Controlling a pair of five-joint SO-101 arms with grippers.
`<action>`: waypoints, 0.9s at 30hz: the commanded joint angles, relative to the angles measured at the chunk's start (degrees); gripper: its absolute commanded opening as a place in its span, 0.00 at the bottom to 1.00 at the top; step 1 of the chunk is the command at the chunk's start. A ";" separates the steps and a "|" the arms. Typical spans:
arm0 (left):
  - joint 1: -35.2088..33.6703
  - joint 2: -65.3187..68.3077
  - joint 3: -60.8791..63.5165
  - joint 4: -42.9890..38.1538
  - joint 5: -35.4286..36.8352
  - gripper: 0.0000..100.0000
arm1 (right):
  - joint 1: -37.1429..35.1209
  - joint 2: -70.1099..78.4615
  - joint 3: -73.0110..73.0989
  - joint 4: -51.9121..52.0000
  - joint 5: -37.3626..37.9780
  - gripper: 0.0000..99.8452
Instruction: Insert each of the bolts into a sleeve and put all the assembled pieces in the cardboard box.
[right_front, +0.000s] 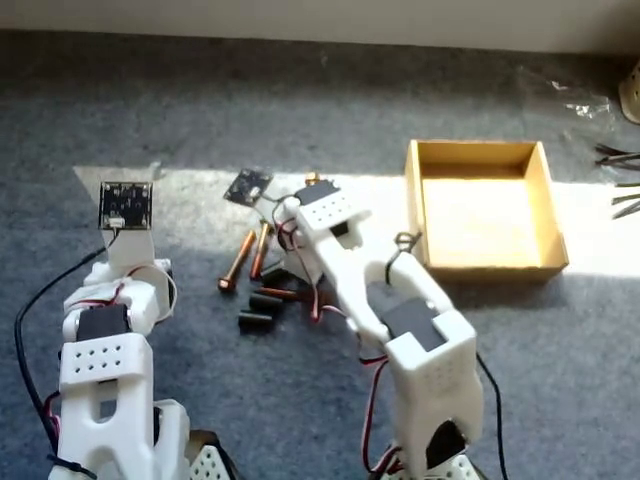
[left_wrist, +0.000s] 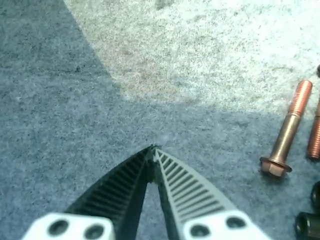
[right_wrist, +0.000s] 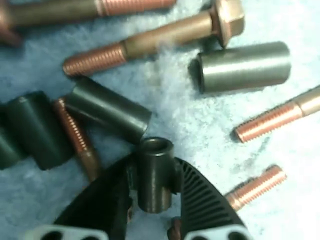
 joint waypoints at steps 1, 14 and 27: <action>-0.84 0.22 -0.31 -0.97 0.26 0.01 | 0.31 -6.81 -1.27 0.75 -3.78 0.00; -0.57 0.22 -0.31 -0.97 0.26 0.01 | 1.89 -28.18 -0.66 9.54 -14.33 0.00; 3.12 0.22 -0.31 -0.62 -4.04 0.01 | 0.84 -51.30 10.33 12.97 -16.26 0.00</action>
